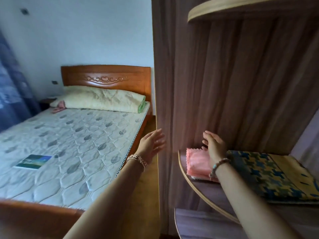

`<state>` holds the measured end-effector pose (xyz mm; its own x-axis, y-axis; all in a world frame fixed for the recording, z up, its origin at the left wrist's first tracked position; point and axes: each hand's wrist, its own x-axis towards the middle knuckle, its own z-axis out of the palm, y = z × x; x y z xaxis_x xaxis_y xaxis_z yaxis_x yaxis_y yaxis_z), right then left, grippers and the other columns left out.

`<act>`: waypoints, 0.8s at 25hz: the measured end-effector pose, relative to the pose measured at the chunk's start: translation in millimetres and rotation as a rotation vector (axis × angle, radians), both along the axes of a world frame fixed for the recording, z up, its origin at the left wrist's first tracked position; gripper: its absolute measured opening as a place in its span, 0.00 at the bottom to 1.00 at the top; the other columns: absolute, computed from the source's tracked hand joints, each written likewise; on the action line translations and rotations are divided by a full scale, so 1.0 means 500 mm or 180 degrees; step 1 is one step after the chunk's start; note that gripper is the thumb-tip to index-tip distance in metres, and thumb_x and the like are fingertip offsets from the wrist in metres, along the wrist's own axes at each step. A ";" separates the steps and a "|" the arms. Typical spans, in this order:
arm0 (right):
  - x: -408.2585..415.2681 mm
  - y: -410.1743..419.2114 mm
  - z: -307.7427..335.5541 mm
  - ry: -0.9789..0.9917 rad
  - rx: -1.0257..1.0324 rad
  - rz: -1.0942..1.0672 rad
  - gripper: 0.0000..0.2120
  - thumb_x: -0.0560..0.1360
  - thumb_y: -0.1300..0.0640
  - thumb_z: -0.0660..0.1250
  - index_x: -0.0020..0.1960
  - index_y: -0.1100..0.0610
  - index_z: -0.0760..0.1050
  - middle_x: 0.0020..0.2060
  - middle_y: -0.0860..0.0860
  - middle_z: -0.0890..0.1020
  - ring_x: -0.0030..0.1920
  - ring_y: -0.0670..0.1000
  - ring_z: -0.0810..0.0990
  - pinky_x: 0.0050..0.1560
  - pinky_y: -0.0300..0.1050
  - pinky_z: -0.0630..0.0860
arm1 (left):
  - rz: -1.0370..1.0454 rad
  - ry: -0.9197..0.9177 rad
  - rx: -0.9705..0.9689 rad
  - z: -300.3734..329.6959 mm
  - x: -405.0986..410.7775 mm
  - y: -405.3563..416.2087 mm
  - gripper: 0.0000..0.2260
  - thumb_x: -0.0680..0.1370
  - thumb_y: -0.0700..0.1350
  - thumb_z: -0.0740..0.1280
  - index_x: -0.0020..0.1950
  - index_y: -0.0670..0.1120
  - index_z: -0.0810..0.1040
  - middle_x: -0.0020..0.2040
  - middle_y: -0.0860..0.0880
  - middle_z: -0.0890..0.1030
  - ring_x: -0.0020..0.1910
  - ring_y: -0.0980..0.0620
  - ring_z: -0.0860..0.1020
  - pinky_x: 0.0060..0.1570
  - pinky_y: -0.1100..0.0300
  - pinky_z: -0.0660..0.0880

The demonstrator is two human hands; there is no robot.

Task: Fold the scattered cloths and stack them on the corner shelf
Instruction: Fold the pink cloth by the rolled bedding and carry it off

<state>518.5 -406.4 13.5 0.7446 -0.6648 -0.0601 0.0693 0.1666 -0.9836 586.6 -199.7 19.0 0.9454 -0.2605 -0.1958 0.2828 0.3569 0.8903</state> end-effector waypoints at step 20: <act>-0.098 1.753 0.026 0.0719 0.1141 0.5397 0.15 0.75 0.53 0.69 0.59 0.57 0.77 0.55 0.55 0.82 0.54 0.55 0.81 0.53 0.53 0.78 | 0.4478 -0.0177 -0.0289 0.012 -0.584 1.513 0.10 0.78 0.49 0.67 0.55 0.46 0.80 0.51 0.46 0.83 0.47 0.47 0.80 0.49 0.52 0.78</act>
<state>469.6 470.0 26.6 0.4983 0.8416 -0.2086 -0.5180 0.0960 -0.8500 294.6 556.8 25.0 0.4280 0.8848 -0.1840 -0.3871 0.3635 0.8474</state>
